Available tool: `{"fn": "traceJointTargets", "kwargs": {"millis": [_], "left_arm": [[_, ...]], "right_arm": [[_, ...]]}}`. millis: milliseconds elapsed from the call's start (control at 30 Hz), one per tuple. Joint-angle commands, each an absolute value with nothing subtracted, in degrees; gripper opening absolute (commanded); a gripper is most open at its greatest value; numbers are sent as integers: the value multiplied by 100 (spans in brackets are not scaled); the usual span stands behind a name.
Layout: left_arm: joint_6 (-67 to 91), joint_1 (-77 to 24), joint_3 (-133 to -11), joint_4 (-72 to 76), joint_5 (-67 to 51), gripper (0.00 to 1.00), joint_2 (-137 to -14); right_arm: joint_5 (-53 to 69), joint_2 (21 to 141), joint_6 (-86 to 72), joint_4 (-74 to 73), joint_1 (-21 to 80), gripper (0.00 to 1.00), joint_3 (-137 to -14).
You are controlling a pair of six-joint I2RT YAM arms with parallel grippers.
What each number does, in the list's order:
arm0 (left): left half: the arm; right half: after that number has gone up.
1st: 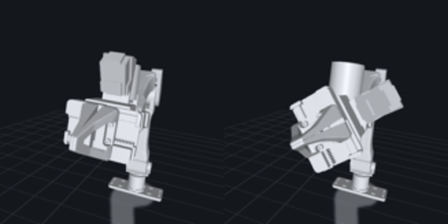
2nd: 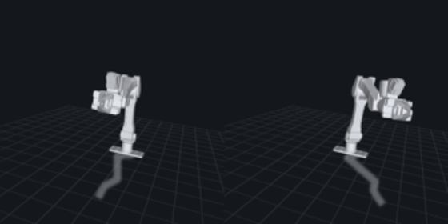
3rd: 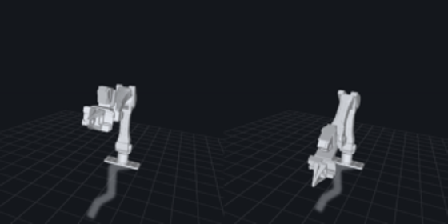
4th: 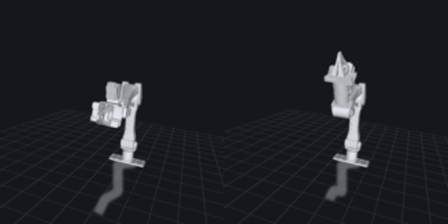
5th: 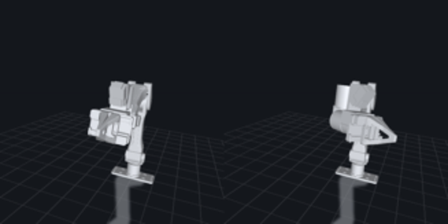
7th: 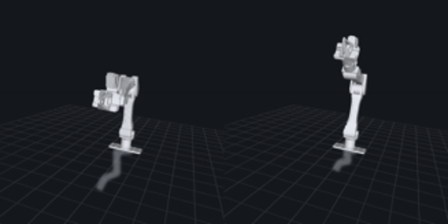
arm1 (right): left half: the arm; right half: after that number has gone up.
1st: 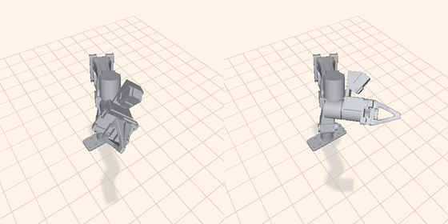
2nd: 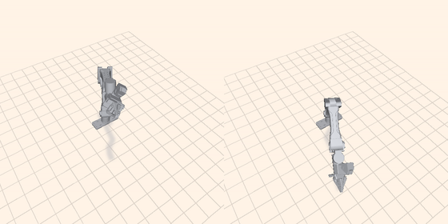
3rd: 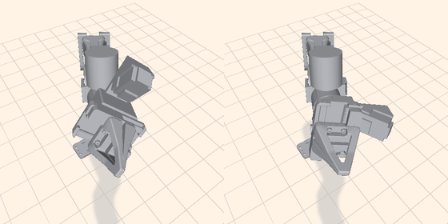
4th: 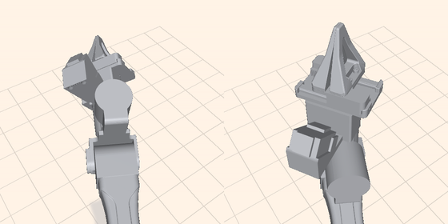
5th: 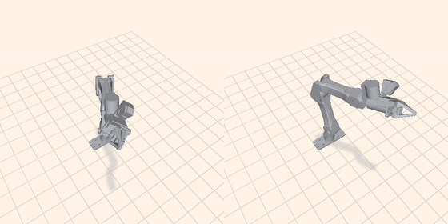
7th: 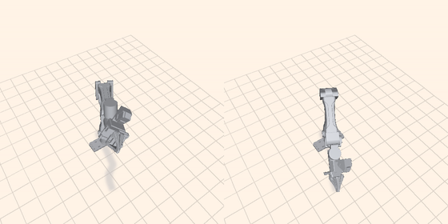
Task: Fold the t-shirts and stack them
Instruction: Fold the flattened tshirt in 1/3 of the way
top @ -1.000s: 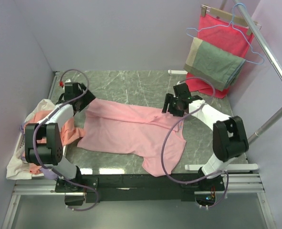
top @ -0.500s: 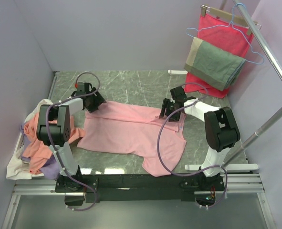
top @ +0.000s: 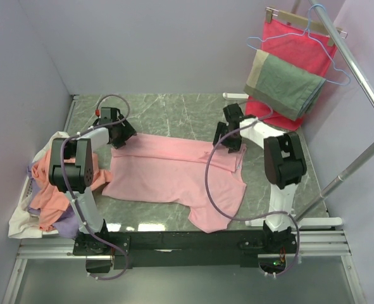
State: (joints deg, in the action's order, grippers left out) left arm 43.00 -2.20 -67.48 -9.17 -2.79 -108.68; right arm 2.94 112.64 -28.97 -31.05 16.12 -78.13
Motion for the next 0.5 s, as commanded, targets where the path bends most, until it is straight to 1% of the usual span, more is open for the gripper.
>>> {"fn": "traceJointTargets", "kwargs": {"millis": [0,167,367,400,467], "left_arm": [[4359,-123,-6899,-1398,44,73,-11302],[4491,-167,-7276,-1441,-105,73,-11557],[4675,-237,-7962,-1564,-26,72,-12005],[4693,-237,-8154,-1617,-18,72,-12067],[4728,-237,-8366,-1678,-18,72,-12277]], "right_arm": [[-88,11996,-2479,-3831,1468,75,-9049],[-18,12743,-2268,-4350,1441,75,-10062],[175,13841,-2162,-5087,1319,76,-11959],[211,13991,-2153,-5211,1284,76,-12580],[281,14369,-2162,-5370,1248,77,-13049]]}}
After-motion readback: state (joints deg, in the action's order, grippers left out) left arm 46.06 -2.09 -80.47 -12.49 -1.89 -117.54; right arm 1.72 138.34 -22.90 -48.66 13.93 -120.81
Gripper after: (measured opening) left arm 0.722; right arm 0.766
